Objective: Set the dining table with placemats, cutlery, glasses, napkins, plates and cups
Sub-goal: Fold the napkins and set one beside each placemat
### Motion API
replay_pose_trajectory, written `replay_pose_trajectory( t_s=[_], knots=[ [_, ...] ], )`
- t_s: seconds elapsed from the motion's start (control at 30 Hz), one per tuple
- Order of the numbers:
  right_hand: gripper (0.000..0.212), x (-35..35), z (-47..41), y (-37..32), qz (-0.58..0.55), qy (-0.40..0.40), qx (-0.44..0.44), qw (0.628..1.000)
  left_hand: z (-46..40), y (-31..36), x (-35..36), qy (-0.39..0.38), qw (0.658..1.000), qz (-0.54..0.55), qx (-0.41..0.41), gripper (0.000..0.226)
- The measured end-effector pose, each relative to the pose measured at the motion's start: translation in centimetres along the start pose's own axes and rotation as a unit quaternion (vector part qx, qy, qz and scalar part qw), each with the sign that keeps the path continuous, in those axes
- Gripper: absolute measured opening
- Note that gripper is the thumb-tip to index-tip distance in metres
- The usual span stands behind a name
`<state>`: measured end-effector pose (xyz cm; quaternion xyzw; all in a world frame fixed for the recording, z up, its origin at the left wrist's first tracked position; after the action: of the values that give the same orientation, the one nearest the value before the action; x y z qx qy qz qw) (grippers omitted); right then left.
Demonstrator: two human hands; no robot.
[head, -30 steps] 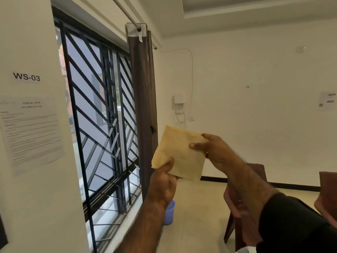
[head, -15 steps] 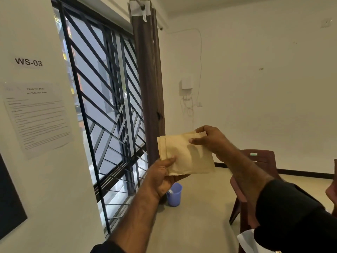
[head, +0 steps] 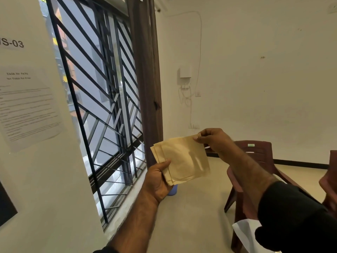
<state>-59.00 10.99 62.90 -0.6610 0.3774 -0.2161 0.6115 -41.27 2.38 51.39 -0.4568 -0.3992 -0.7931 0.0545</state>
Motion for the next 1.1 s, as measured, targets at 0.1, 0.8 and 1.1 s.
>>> replay_pose_trajectory(
  t_s=[0.1,0.8,1.1],
  knots=[
    [0.023,0.3,-0.1,1.6,0.037,-0.039,0.048,0.997,-0.8,-0.2,-0.7,0.012,1.0,-0.019,-0.002,0.032],
    [0.025,0.2,-0.9,5.3,0.006,-0.086,0.096,0.992,-3.5,0.2,-3.5,0.069,0.979,-0.188,0.03,0.024],
    [0.017,-2.0,-1.1,4.5,0.139,-0.094,0.02,0.986,-3.3,-0.2,-2.7,0.065,0.969,-0.234,0.037,0.037]
  ],
)
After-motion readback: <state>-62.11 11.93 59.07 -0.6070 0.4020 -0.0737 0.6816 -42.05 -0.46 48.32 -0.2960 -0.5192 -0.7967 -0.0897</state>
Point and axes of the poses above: each hand's wrist, its own z-axis away from the middle knuckle, its own x-axis out of the palm, y = z × x, the point moved 9 cm from there along -z, towards the middle knuckle, and after that the axes turned 12 degrees about y, right-handed, at the moved point
